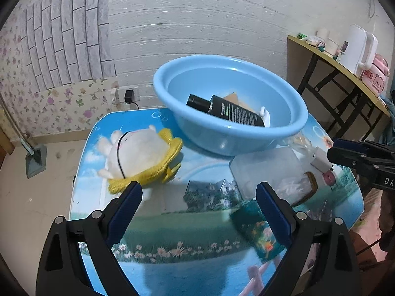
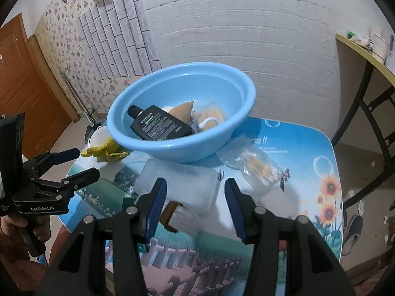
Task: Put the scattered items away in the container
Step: 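Open both tools to drop the bottle and cable into the basin, then move the left tool to the white plush bunny while the right tool approaches the white charger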
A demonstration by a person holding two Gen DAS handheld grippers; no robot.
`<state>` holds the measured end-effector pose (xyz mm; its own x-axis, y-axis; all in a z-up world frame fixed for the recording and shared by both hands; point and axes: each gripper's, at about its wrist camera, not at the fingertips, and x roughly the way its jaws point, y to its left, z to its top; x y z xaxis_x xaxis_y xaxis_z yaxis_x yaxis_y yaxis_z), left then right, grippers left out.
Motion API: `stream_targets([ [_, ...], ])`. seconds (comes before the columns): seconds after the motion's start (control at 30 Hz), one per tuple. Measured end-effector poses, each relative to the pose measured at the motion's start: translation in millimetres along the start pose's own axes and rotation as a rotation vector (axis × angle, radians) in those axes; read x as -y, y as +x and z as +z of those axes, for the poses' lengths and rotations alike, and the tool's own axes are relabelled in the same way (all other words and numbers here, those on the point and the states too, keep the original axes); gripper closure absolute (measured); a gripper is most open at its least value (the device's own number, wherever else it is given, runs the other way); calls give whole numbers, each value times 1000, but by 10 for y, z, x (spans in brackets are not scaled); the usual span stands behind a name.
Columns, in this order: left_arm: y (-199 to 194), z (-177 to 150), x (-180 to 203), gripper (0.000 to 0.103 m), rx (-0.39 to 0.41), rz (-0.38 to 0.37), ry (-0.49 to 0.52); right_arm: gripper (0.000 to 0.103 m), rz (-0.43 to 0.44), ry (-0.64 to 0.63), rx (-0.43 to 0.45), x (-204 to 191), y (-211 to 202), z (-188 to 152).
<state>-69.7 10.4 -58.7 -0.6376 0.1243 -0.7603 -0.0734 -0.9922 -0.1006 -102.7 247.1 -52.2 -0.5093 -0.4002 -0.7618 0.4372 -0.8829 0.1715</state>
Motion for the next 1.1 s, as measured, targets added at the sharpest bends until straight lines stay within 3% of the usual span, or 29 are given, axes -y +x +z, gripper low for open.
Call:
stream_targets([
  [0.67, -95, -450, -144, 9, -42, 57, -45, 55, -36, 79, -52, 168, -92, -500],
  [1.1, -143, -517, -153, 9, -46, 57, -41, 55, -40, 100, -61, 200, -123, -582],
])
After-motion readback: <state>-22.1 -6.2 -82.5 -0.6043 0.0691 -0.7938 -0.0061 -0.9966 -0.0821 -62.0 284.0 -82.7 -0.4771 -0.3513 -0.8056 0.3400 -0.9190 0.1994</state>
